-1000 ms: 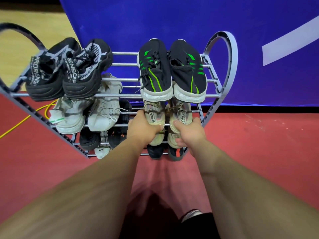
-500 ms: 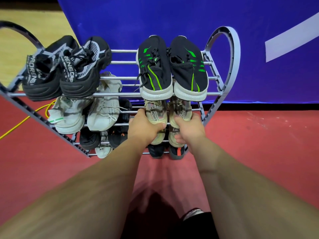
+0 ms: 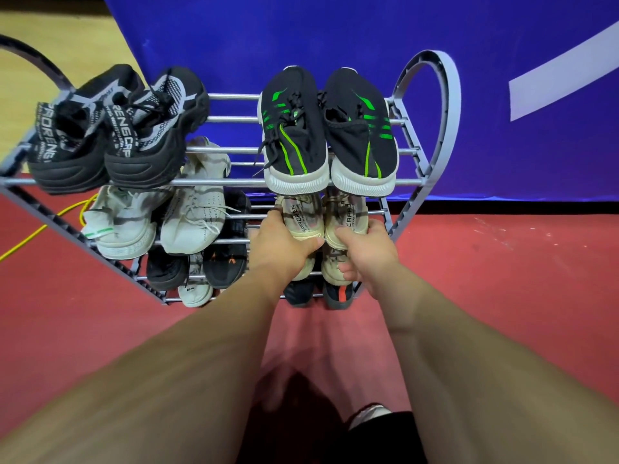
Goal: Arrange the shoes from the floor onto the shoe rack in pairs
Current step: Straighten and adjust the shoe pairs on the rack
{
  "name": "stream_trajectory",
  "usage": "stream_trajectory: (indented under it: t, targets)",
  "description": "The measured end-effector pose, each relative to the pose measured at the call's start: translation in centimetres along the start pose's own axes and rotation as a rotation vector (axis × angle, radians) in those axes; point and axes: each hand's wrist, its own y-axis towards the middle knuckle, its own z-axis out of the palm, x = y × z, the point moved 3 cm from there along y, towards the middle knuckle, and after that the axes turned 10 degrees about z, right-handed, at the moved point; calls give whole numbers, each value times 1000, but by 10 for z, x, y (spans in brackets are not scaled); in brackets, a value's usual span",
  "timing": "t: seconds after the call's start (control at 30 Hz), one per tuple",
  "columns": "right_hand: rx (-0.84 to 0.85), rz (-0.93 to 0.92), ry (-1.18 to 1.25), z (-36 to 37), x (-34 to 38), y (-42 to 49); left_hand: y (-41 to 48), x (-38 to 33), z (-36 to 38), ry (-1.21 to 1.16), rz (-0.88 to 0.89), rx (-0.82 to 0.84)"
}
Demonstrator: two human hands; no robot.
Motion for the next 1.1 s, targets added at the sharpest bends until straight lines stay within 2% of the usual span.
stream_trajectory:
  t: [0.13,0.2,0.27,0.4,0.53,0.7,0.83,0.97,1.1]
  targets:
    - [-75,-16,-313,-7,16,-6,-2,-3,-13,-51,39,122]
    - [-173,-99,-454,-8,31,-13,-3,-5,-23,-44,58,188]
    - [-195,-194,-541,-1,46,-26,-2,-4,-36,-39,59,203]
    - [32,-270,-401,35,55,-56,-7,4,-69,-80,25,192]
    - [217,-268,-435,79,49,-65,-11,28,-107,-101,-2,145]
    - [396,-175,-454,131,42,-74,-9,82,-161,-127,-120,22]
    - [470,-38,-491,167,30,-76,-11,115,-204,-143,-260,-164]
    - [500,83,-425,190,19,-75,-16,131,-226,-26,-417,-377]
    - [571,210,-282,206,15,-74,-16,144,-220,-31,-477,-352]
